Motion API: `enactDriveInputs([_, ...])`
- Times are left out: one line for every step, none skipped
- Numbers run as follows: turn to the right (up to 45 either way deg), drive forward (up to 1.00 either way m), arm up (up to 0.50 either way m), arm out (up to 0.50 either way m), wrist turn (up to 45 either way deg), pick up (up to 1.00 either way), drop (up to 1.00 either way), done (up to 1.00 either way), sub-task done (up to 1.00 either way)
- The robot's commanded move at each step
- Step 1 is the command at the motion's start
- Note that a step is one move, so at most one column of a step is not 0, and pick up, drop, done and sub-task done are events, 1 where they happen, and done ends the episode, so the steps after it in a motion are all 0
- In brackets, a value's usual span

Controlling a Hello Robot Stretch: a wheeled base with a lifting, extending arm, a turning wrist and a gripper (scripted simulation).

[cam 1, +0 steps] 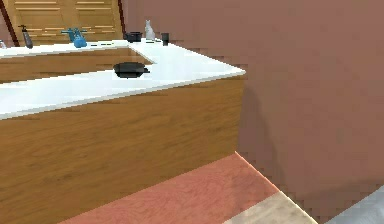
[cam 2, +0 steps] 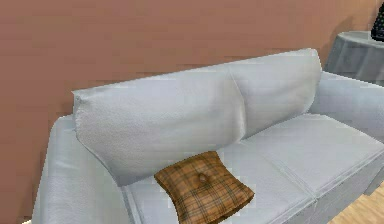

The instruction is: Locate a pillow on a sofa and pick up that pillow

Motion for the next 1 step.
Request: enactDriveInputs([0.0, 0.00, 0.50, 0.00, 0.0, 0.00, 0.00, 0.00, 0.00])
